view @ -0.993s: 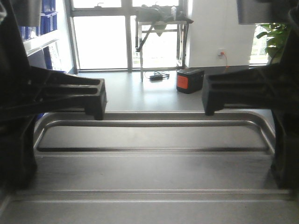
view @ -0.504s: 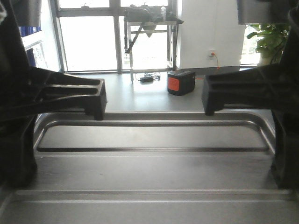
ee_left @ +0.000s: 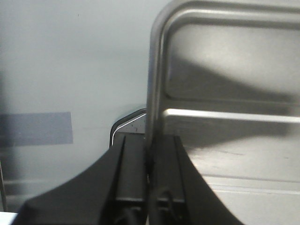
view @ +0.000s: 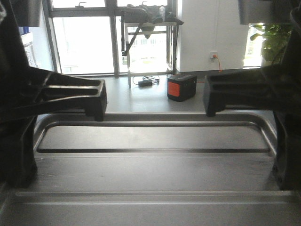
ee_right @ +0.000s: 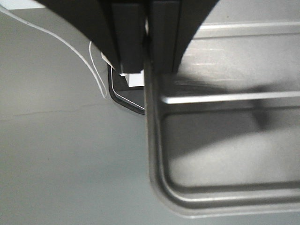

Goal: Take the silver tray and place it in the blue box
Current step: 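Keep holding the tray with both grippers while the base drives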

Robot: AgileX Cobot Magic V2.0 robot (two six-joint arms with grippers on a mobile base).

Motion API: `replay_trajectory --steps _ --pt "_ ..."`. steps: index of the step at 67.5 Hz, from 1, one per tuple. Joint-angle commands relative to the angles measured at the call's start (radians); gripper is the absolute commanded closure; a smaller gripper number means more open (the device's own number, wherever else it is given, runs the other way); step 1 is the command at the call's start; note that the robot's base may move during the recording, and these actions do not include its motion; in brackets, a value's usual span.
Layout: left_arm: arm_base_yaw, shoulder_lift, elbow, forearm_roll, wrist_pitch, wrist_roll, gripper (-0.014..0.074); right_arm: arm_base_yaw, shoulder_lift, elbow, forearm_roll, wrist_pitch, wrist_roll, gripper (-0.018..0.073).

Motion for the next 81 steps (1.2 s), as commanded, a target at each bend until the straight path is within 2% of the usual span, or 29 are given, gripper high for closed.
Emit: replay_trajectory --steps 1,81 --pt "-0.014 -0.031 -0.032 -0.009 -0.057 -0.01 0.0697 0.002 -0.032 -0.032 -0.011 -0.082 0.004 0.051" --pt "-0.014 -0.031 -0.032 -0.006 -0.057 -0.01 0.0697 0.002 -0.032 -0.032 -0.011 -0.075 0.004 0.051"
